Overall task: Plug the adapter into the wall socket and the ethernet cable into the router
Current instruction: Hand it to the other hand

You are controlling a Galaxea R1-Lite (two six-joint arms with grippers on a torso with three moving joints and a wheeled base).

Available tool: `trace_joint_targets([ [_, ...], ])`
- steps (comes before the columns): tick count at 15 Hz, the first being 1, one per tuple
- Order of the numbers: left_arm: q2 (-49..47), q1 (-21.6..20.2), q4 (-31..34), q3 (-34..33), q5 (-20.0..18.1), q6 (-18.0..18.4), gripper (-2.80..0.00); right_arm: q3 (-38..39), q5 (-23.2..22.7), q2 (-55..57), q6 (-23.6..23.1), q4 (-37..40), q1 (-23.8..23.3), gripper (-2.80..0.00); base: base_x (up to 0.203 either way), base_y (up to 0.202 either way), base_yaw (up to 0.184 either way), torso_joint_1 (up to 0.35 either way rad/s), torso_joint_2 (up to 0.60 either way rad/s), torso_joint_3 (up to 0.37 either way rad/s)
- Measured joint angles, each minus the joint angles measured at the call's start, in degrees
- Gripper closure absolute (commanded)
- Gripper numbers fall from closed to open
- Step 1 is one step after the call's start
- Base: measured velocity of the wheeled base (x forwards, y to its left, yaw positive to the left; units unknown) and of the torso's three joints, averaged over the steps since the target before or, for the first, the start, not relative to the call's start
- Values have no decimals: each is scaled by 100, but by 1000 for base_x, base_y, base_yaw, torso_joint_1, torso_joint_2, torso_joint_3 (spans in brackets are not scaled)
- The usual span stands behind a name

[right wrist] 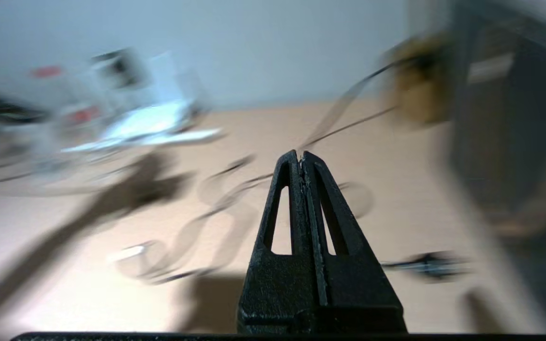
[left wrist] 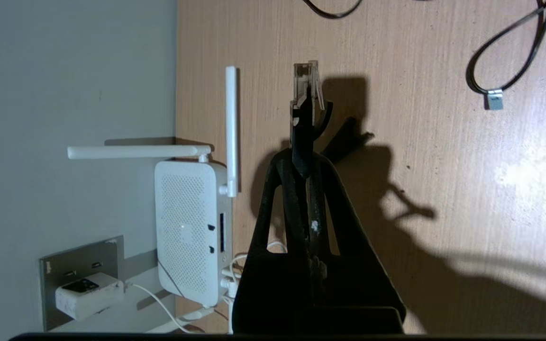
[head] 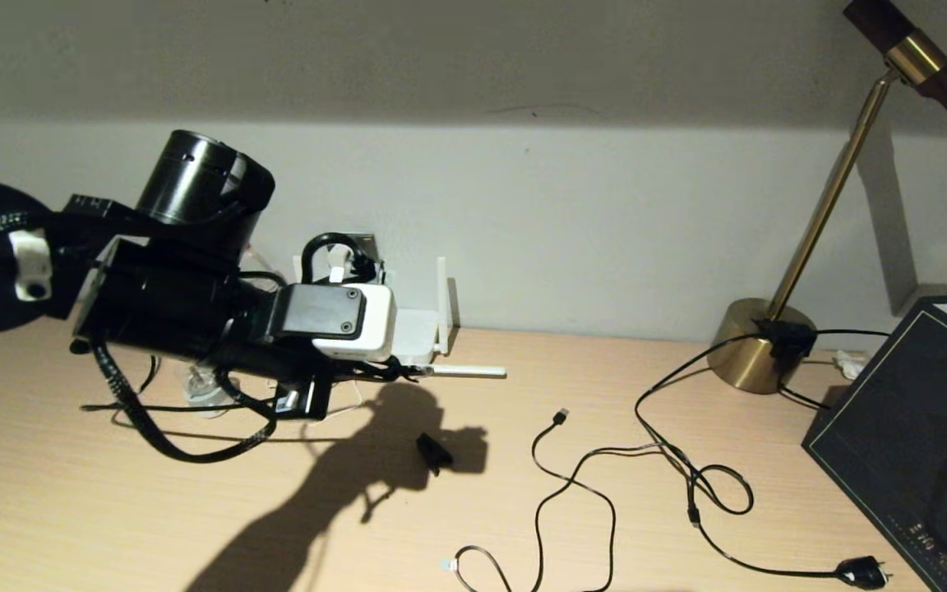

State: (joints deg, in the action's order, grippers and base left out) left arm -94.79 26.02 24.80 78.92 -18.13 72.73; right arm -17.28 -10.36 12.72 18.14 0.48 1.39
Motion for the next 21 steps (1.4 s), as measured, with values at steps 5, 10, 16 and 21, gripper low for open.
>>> trace_joint_targets([
  [5, -71, 178, -262, 230, -30, -3, 0, -1180, -1941, 3164, 1013, -714, 189, 0, 0, 0, 0, 0, 0, 0],
  [10, -251, 446, -594, 494, -41, 74, 0, -2652, -2774, 5742, 1508, -1285, 1187, 0, 0, 0, 0, 0, 0, 0],
  [16, -377, 489, -646, 629, -41, 81, 0, -3542, -2765, 7024, 1841, -1369, 2574, -280, 0, 0, 0, 0, 0, 0],
  [21, -644, 807, -557, 1225, -1, 62, 0, -3771, -2589, 7278, 1998, -1385, 2745, -280, 0, 0, 0, 0, 0, 0],
])
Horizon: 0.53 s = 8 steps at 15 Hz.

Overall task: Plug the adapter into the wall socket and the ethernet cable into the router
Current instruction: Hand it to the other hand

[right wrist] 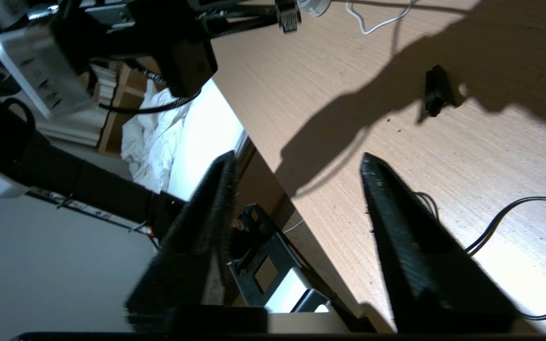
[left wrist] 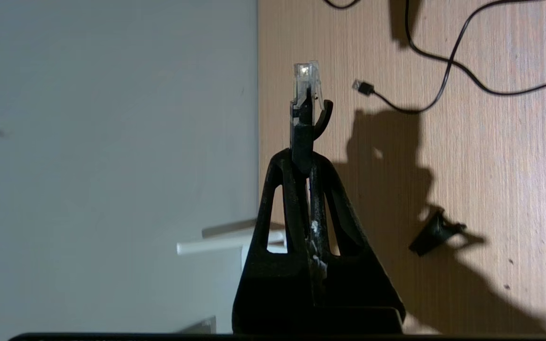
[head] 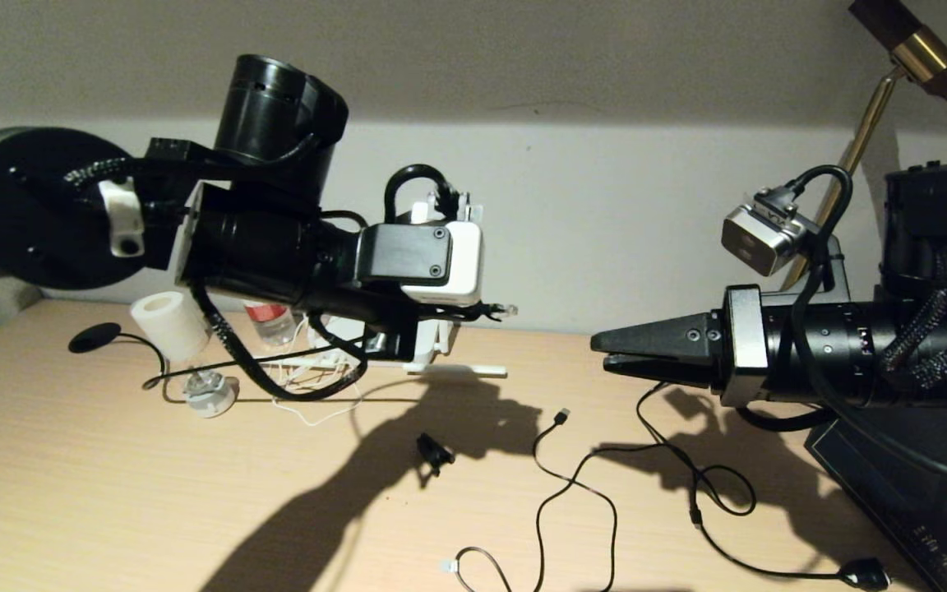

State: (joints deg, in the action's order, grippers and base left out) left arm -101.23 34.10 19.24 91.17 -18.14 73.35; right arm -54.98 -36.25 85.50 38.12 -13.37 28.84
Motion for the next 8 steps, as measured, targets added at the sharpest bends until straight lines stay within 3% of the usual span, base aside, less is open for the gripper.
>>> trace_joint_targets([
  [8, -194, 241, -13, 160, 23, -9, 0, -527, 64, 387, 187, 1, 156, -280, 0, 0, 0, 0, 0, 0],
])
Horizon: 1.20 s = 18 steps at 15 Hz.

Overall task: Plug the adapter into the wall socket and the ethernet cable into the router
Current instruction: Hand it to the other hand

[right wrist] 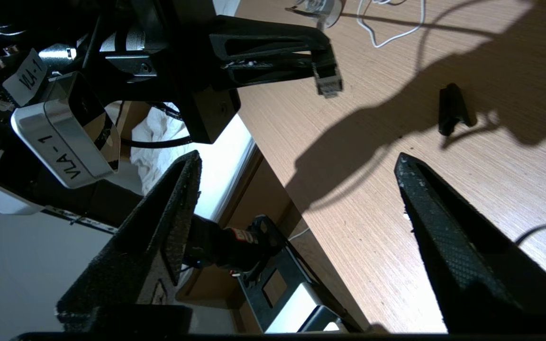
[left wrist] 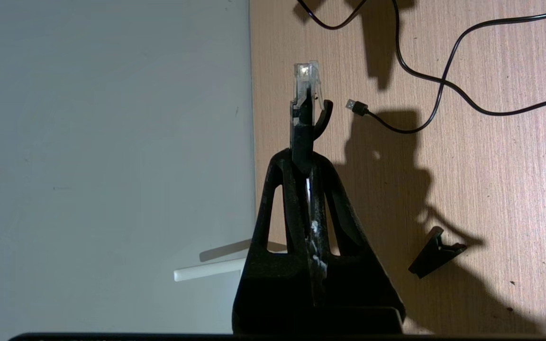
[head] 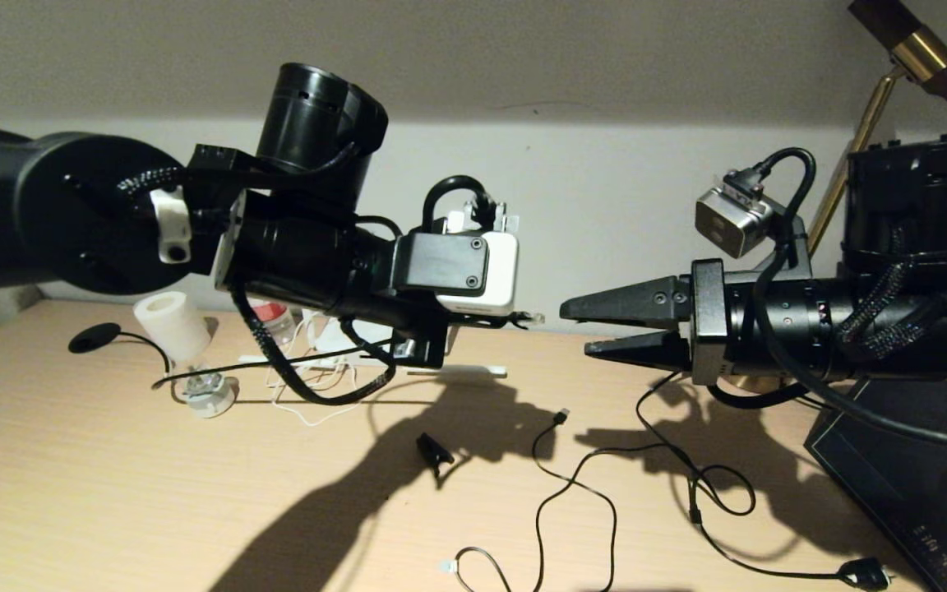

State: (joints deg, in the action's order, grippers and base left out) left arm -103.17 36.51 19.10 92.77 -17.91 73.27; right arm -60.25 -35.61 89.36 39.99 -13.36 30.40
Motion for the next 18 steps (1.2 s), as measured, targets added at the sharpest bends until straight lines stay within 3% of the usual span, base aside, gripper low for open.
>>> trace_joint_targets([
  [6, 35, 2, -37, -27, -9, 18, 0, -338, 95, 376, 30, -149, 176, -280, 0, 0, 0, 0, 0, 0],
  [13, 156, 4, -56, -18, -106, 16, 0, -122, 56, 509, 106, -874, 182, -280, 0, 0, 0, 0, 0, 0],
  [18, 210, 65, -61, -30, -149, 18, 0, -91, 52, 617, 108, -985, 204, -280, 0, 0, 0, 0, 0, 0],
])
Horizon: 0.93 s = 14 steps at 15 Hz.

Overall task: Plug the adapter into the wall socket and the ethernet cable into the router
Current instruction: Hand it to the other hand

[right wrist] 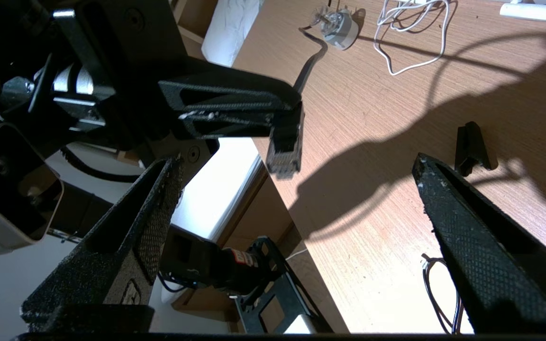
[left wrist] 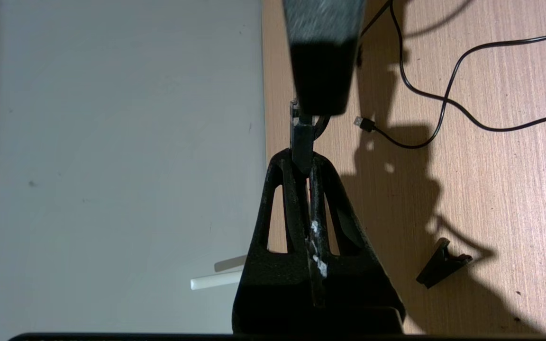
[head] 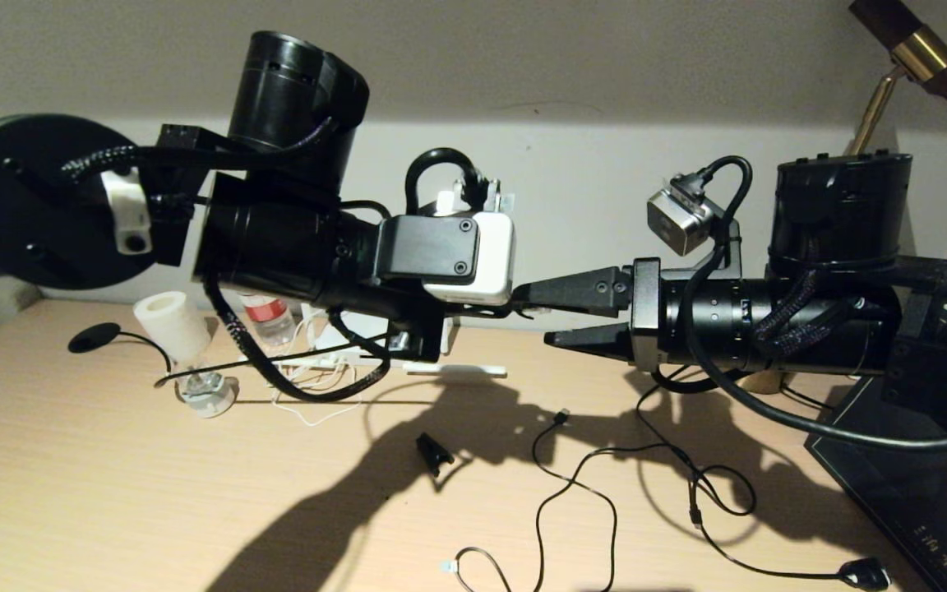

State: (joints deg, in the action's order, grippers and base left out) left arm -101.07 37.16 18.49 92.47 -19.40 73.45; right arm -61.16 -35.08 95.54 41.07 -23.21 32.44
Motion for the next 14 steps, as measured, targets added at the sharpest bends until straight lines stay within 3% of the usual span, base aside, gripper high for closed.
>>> trace_joint_targets([
  [1, 0, 13, -4, -2, -6, 0, 0, 0, 2, 7, 4, -2, 5, -280, 0, 0, 0, 0, 0, 0],
  [2, 0, 24, -4, -2, -22, 0, 0, -2, 2, 9, 2, 0, 5, 0, 0, 0, 0, 0, 0, 0],
  [14, -33, 105, -11, -33, -107, -20, 0, 5, 20, -26, 77, 2, 46, 0, 0, 0, 0, 0, 0, 0],
])
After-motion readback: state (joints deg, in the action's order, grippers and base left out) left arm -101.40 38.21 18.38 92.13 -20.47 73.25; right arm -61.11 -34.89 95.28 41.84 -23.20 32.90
